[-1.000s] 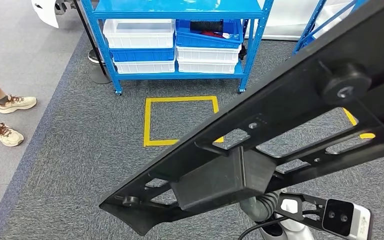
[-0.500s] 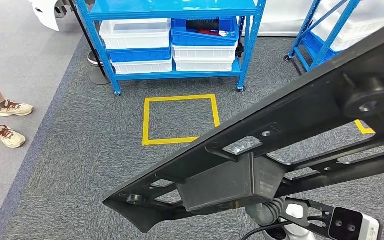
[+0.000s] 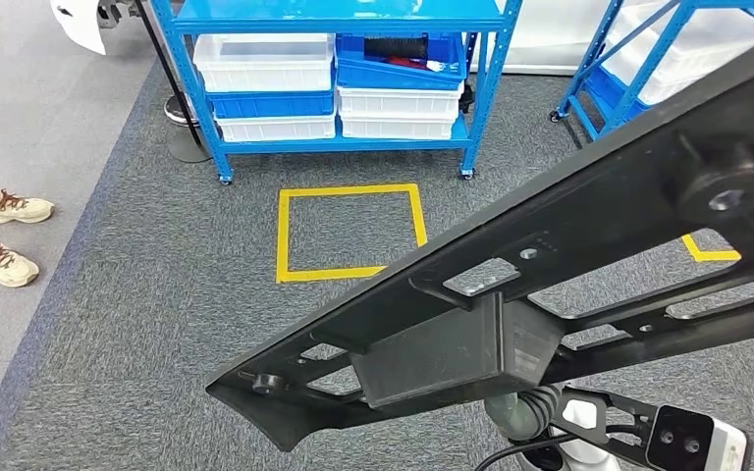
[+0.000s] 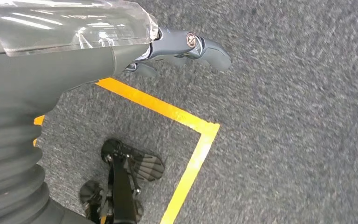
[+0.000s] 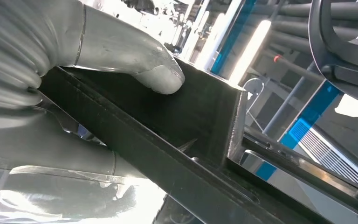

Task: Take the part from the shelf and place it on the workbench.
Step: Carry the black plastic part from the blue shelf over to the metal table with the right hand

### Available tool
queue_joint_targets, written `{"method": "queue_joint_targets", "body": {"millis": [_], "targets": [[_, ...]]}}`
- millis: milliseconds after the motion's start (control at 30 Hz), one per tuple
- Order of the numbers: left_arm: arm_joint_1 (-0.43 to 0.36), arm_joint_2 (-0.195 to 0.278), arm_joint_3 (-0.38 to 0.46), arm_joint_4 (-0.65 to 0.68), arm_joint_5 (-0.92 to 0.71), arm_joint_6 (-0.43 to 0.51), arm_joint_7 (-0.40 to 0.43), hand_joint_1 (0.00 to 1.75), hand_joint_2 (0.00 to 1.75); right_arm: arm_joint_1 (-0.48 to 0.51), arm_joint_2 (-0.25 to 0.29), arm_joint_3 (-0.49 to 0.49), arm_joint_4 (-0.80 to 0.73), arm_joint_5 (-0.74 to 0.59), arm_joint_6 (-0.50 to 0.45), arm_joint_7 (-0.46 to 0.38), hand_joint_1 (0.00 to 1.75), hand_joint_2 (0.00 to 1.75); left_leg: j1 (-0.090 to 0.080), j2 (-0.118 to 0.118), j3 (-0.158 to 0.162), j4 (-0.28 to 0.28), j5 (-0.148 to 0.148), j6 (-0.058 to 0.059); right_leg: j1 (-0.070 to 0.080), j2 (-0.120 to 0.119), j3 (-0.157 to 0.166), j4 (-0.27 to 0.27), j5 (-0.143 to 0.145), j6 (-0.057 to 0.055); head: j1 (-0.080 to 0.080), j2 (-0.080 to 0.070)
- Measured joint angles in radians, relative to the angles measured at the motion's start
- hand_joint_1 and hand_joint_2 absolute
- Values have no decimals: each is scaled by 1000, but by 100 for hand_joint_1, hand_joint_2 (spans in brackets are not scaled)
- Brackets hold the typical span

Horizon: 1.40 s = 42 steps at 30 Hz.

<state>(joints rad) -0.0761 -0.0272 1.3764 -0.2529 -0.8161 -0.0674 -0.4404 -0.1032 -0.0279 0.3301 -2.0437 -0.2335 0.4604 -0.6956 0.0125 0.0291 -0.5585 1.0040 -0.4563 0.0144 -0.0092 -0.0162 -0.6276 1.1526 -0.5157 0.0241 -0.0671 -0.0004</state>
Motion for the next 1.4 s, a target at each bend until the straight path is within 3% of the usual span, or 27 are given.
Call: {"method": "queue_joint_targets", "body": {"millis": [67, 100, 167, 233, 300, 367, 400, 433, 467, 500, 567, 633, 700, 767, 867, 900, 933, 967, 1033, 1100, 1133, 1200, 1233, 1300, 1333, 1400], "targets": [[0, 0, 0, 0, -2, -12, 0, 0, 175, -1, -3, -2, 0, 16, -8, 0, 175, 175, -4, 8, 0, 4, -3, -8, 6, -21, 53, -111, 37, -9, 0, 0], [0, 0, 0, 0, -5, -19, 0, 0, 175, -3, -6, -3, 0, 25, -14, 0, 175, 175, -6, 13, -1, 5, -3, -13, 10, -25, 61, -133, 40, -14, 0, 0], [-2, 1, -1, 0, -10, -29, 0, 0, 175, -10, -15, -4, -2, 43, -35, 2, 175, 175, -8, 25, -1, 4, -3, -25, 12, -10, 56, -136, 43, -25, 0, 0], [-5, 3, -2, 0, -13, -36, 0, 0, 175, -25, -27, -4, -7, 58, -62, 11, 175, 175, -6, 19, -5, 17, -15, -37, 8, 2, 55, -142, 51, -37, 0, 0], [-7, 6, -3, 0, -13, -40, 0, 0, 175, -42, -36, -2, -11, 66, -86, 25, 175, 175, -3, -2, -37, 92, -67, -46, 5, 13, 54, -148, 57, -47, 0, 0], [-5, 9, -3, 0, -11, -39, 4, 0, 175, -52, -45, 6, -9, 78, -111, 34, 175, 175, -2, -14, -93, 220, -130, -48, 6, 26, 50, -147, 60, -51, 0, 0], [-3, 10, -3, 0, -11, -35, 6, 0, 175, -53, -50, 11, -7, 88, -130, 35, 175, 175, -2, -16, -113, 265, -142, -48, 7, 34, 48, -147, 60, -51, 0, 0], [-2, 10, -3, 0, -11, -31, 9, 0, 175, -52, -55, 16, -4, 98, -149, 34, 175, 175, -2, -18, -117, 276, -135, -46, 8, 43, 48, -146, 61, -51, 0, 0], [-1, 10, -3, 0, -12, -27, 11, 0, 175, -50, -60, 20, -1, 108, -170, 30, 175, 175, -2, -20, -101, 246, -109, -43, 8, 53, 48, -144, 61, -51, 0, 0], [0, 10, -3, 1, -14, -23, 12, 0, 175, -47, -64, 23, 1, 115, -187, 25, 175, 175, -2, -28, -70, 182, -70, -40, 8, 62, 49, -143, 61, -50, 0, 0], [-1, 10, -3, 1, -19, -18, 15, 0, 175, -44, -71, 25, 6, 120, -218, 17, 175, 175, -2, -65, -9, 54, -23, -31, 7, 80, 45, -138, 62, -44, 0, 0], [-1, 11, -4, 1, -26, -11, 19, 0, 175, -38, -77, 24, 11, 114, -247, 15, 175, 175, -4, -90, 10, 9, -20, -26, 3, 97, 35, -136, 67, -31, 0, 0], [-1, 10, -5, 2, -34, -4, 23, 0, 175, -29, -89, 13, 15, 77, -251, 24, 175, 175, -5, -77, 11, 2, -15, -17, 1, 111, 29, -137, 72, -17, 0, 0], [-5, 8, -8, 2, -44, 9, 25, 0, 175, -25, -112, -30, 19, 2, -193, 37, 175, 175, 0, -58, 13, -8, -8, -4, 4, 88, 14, -109, 52, -6, 0, 0], [-4, 5, -20, 3, -58, 30, 22, 0, 175, -26, -134, -126, 35, -71, -62, 49, 175, 175, -1, -28, 12, -12, -5, 7, 3, 31, -71, 66, -38, 7, 0, 0], [-3, 3, -23, 3, -60, 33, 22, 0, 175, -25, -136, -150, 41, -75, -40, 52, 175, 175, -2, -17, 11, -11, -5, 7, 2, 25, -98, 121, -56, 9, 0, 0], [-3, 2, -26, 3, -62, 35, 21, 0, 175, -24, -137, -168, 46, -77, -30, 53, 175, 175, -2, -5, 10, -10, -6, 7, 2, 23, -109, 144, -56, 10, 0, 0], [-4, 1, -27, 4, -63, 37, 21, 0, 175, -23, -138, -181, 50, -76, -25, 55, 175, 175, -3, 6, 10, -10, -6, 7, 2, 19, -98, 123, -36, 10, 0, 0], [-8, -1, -28, 4, -64, 39, 20, 0, 175, -24, -140, -201, 56, -76, -19, 57, 175, 175, -4, 25, 14, -9, -9, 4, 5, -8, -22, -16, 27, 2, 0, 0], [-10, -3, -29, 5, -64, 40, 19, 0, 175, -25, -140, -213, 59, -75, -15, 57, 175, 175, -9, 40, 17, -7, -13, -3, 12, -37, 38, -129, 62, -10, 0, 0], [-11, -4, -29, 6, -64, 41, 19, 0, 175, -25, -140, -217, 60, -75, -14, 57, 175, 175, -11, 47, 18, -7, -15, -7, 16, -42, 47, -149, 64, -16, 0, 0], [-12, -5, -29, 7, -64, 42, 18, 0, 175, -24, -141, -224, 60, -75, -13, 57, 175, 175, -13, 62, 21, -8, -17, -17, 16, -22, 43, -150, 68, -25, 0, 0], [-13, -5, -29, 7, -64, 42, 18, 0, 175, -24, -141, -227, 60, -75, -13, 57, 175, 175, -12, 59, 21, -3, -23, -22, 14, -12, 44, -153, 71, -30, 0, 0], [-15, -6, -29, 7, -65, 42, 18, 0, 175, -25, -141, -229, 61, -75, -13, 57, 175, 175, -10, 29, -2, 53, -63, -30, 7, 4, 45, -160, 77, -40, 0, 0], [-15, -6, -29, 8, -65, 42, 18, 0, 175, -25, -141, -229, 61, -75, -13, 57, 175, 175, -7, 6, -29, 115, -98, -33, 6, 12, 46, -161, 79, -44, 0, 0], [-11, -7, -29, 8, -65, 43, 18, 0, 175, -25, -141, -229, 63, -74, -12, 57, 175, 175, -6, -15, -94, 253, -155, -36, 6, 32, 43, -159, 80, -46, 0, 0]]}}
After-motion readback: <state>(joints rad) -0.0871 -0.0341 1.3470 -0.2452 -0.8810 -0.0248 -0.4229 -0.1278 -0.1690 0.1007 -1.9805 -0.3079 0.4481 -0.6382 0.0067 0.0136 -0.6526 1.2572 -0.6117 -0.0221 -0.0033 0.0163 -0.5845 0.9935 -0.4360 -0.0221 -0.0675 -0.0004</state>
